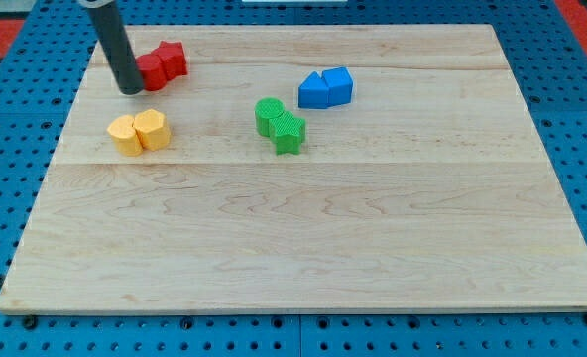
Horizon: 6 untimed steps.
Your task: Separate green circle from green star
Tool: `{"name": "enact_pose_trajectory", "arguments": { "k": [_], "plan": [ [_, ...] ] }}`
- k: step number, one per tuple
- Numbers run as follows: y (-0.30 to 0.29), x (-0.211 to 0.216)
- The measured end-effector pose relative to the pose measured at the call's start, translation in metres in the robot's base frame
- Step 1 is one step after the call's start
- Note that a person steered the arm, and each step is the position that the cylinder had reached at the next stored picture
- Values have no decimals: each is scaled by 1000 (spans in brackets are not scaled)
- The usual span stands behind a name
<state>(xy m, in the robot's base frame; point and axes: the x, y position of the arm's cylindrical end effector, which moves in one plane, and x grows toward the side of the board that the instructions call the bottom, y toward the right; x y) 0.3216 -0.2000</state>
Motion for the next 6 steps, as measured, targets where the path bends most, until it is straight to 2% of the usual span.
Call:
{"name": "enact_pose_trajectory", "arguments": {
  "k": [3,5,6],
  "plan": [
    [40,5],
    [163,48],
    [205,54]
  ]
}}
